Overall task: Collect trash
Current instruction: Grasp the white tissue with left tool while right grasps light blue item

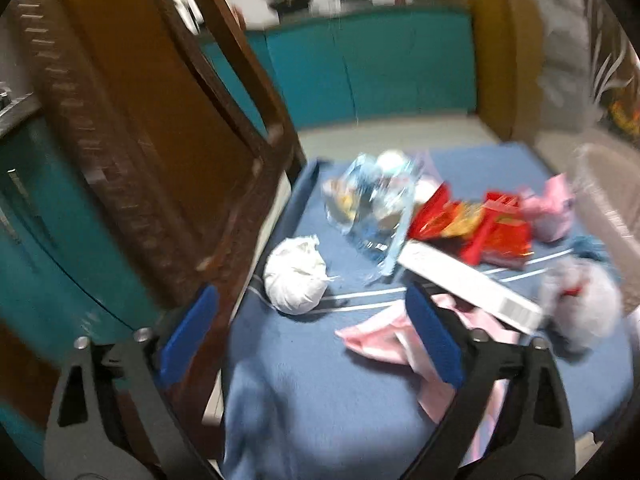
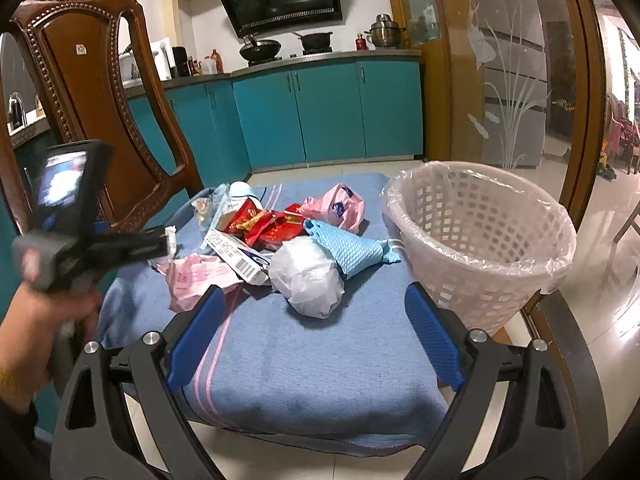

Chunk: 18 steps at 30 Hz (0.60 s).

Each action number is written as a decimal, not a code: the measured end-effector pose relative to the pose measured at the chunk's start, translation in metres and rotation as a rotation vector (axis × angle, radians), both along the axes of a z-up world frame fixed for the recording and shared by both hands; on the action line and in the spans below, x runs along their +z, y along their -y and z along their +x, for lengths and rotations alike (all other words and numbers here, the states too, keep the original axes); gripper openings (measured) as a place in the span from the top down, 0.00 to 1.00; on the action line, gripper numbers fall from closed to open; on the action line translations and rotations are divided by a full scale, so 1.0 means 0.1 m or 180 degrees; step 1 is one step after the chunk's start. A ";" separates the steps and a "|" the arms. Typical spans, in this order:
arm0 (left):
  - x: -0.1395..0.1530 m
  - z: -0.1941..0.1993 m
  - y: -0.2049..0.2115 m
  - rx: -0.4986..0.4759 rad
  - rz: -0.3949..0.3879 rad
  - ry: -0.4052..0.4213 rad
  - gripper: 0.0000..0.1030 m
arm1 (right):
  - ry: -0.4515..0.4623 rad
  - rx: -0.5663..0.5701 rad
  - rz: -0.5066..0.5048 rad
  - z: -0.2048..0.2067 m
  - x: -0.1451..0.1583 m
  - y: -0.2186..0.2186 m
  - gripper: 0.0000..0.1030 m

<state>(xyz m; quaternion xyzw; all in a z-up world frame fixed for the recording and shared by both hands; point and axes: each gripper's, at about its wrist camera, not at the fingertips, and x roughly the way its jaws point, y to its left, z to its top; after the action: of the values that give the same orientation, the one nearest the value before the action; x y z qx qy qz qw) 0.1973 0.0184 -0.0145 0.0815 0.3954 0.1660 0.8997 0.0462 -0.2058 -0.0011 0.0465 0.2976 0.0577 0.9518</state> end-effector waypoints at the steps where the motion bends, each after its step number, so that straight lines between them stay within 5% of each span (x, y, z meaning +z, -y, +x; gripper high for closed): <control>1: -0.07 0.11 -0.02 0.0019 0.0014 -0.0131 0.19 | -0.0022 0.0002 0.0004 0.01 -0.01 0.01 0.13; 9: -0.43 0.73 -0.17 0.0093 0.0180 -0.0613 0.32 | -0.0076 -0.0021 0.0049 0.11 -0.04 0.06 0.13; 10: -0.47 0.77 -0.20 0.0079 0.0053 -0.0680 0.40 | -0.0074 -0.0032 0.0045 0.13 -0.04 0.08 0.13; 11: -0.49 0.80 -0.23 0.0112 0.0012 -0.0716 0.59 | -0.0077 -0.0058 0.0048 0.18 -0.05 0.10 0.13; 14: -0.44 0.75 -0.36 0.0103 -0.0042 -0.0620 0.83 | -0.0114 -0.0133 0.0088 0.35 -0.09 0.20 0.13; 18: 0.06 0.29 -0.41 -0.0209 -0.0460 -0.0006 0.88 | -0.0164 -0.0187 0.0239 0.61 -0.13 0.28 0.13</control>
<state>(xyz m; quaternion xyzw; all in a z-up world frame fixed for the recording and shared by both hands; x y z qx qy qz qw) 0.2262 0.0598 -0.0088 0.0295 0.4043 0.1074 0.9078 0.1076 -0.2337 -0.0139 0.0923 0.3182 0.0396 0.9427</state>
